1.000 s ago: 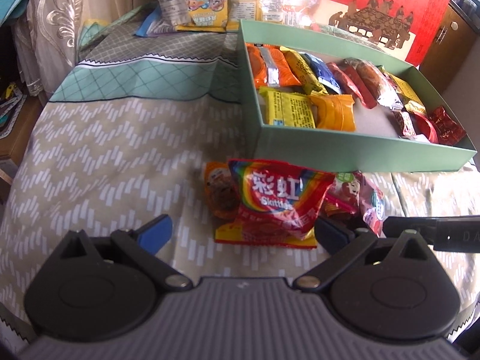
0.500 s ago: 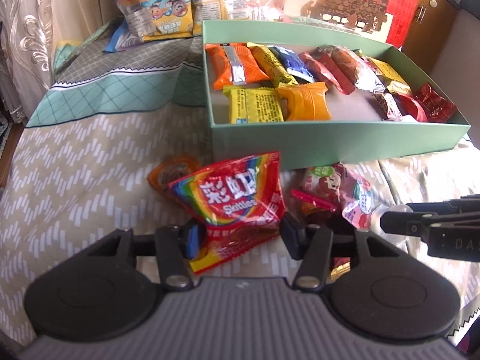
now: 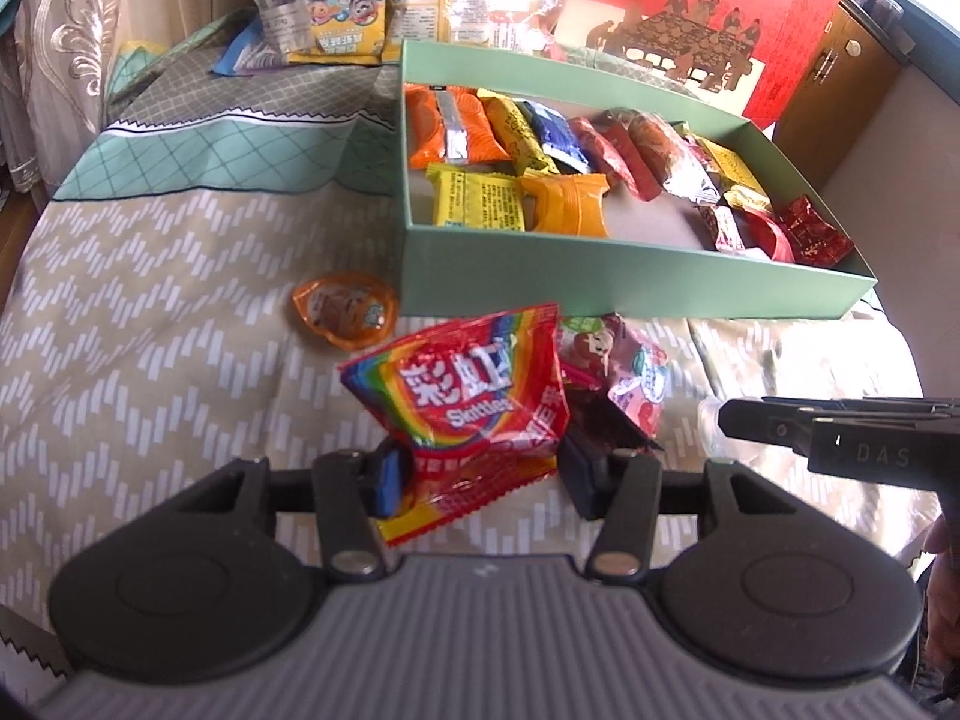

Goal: Organize snacks
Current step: 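Carry the Skittles pack into the box while the right tool grasps the clear jelly cup, then open both tools to drop the Skittles pack and jelly cup in the box, then grasp the pink drink-candy pack with the right tool, then grasp the dark red chocolate pack with the left tool while the right tool lifts the pink pack, then lower both packs into the green box and open both tools, then grasp the orange round jelly candy with the left tool, then grasp the green-and-red candy with the right tool while the left tool lifts the orange candy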

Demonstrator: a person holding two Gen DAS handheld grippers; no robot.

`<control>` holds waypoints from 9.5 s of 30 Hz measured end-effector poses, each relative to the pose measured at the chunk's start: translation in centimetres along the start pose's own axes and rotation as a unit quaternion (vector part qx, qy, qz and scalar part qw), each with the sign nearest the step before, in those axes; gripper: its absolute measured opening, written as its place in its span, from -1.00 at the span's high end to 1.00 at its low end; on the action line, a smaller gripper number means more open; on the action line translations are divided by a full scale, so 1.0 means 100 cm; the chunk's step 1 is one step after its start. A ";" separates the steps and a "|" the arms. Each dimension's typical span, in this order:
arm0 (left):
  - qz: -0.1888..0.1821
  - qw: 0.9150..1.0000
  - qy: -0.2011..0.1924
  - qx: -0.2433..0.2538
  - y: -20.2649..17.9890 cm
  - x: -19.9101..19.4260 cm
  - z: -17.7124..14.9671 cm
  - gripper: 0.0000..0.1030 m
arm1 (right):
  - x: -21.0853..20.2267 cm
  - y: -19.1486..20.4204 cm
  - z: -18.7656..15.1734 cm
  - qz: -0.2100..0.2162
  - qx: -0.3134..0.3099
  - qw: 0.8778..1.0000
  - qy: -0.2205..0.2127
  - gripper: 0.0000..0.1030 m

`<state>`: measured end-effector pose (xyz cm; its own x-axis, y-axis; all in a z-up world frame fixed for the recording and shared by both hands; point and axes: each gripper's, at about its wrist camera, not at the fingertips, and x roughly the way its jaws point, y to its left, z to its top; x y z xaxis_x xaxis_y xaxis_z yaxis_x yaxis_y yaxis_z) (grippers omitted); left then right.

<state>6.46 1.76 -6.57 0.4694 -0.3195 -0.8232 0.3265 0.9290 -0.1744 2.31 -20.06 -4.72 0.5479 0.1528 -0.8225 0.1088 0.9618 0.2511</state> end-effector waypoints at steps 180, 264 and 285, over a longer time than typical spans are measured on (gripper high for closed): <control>0.001 0.995 -0.028 0.091 -0.110 0.058 0.119 0.28 | -0.003 -0.061 0.107 0.025 0.087 0.995 -0.046 0.62; 0.110 0.993 -0.033 -0.015 0.058 0.029 0.018 0.21 | 0.045 0.061 0.029 -0.037 0.005 0.999 0.034 0.48; 0.015 0.999 -0.043 0.021 -0.016 -0.021 0.024 0.23 | -0.032 0.007 0.028 0.012 0.050 0.998 -0.027 0.50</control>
<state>6.92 0.54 -3.23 0.5473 -0.3090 -0.7778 0.3443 0.9302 -0.1273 2.99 -20.49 -0.51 0.5944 0.1617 -0.7878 0.1747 0.9303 0.3227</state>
